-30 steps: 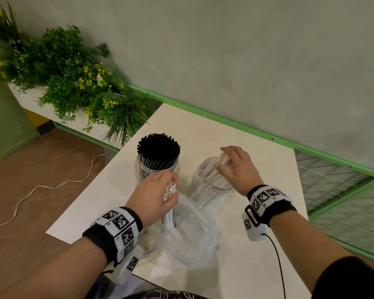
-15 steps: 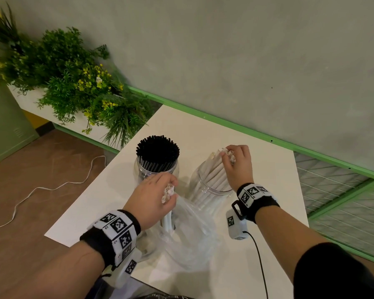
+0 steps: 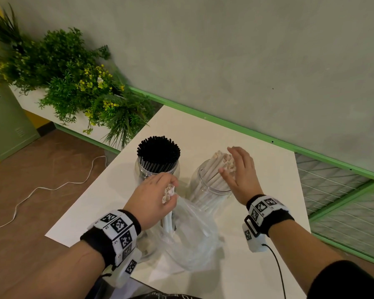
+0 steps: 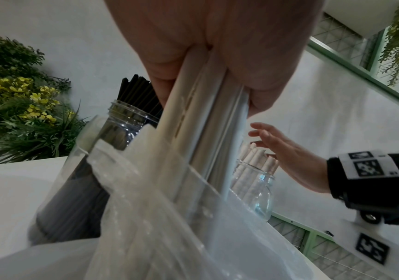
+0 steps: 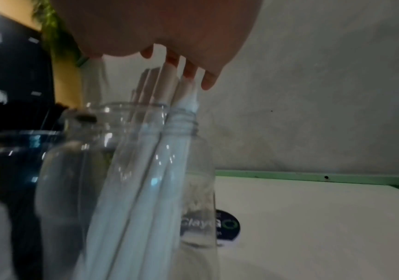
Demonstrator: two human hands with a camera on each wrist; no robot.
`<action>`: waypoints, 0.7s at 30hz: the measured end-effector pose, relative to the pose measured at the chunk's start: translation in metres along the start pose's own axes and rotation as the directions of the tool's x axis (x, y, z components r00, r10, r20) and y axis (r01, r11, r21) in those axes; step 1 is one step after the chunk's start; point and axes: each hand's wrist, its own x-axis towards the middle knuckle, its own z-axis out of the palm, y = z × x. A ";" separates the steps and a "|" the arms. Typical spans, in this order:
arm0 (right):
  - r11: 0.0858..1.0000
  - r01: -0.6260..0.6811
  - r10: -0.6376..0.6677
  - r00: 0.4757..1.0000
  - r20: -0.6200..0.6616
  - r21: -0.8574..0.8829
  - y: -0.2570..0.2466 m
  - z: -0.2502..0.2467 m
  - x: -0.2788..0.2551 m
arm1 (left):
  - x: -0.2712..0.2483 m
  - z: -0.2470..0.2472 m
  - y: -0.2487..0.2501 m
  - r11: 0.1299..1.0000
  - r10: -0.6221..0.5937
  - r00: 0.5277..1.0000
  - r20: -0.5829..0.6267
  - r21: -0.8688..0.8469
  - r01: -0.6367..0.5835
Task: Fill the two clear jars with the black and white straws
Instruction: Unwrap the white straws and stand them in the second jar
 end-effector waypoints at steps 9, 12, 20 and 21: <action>0.968 0.096 -0.052 0.980 0.190 -0.231 0.002 0.012 0.029 | 0.001 0.000 0.001 1.000 -0.009 1.000 0.019 0.004 0.009; 0.967 0.110 -0.089 0.991 0.101 -0.230 -0.003 0.011 0.038 | 0.002 0.000 0.003 1.000 -0.007 1.000 0.018 0.005 0.007; 0.960 0.079 -0.053 0.993 0.102 -0.269 0.000 0.010 0.053 | 0.002 0.001 0.000 1.000 -0.004 1.000 0.021 0.009 0.003; 0.962 0.054 -0.021 0.992 0.126 -0.268 0.000 0.010 0.052 | 0.002 0.001 0.000 1.000 -0.004 1.000 0.023 0.011 0.004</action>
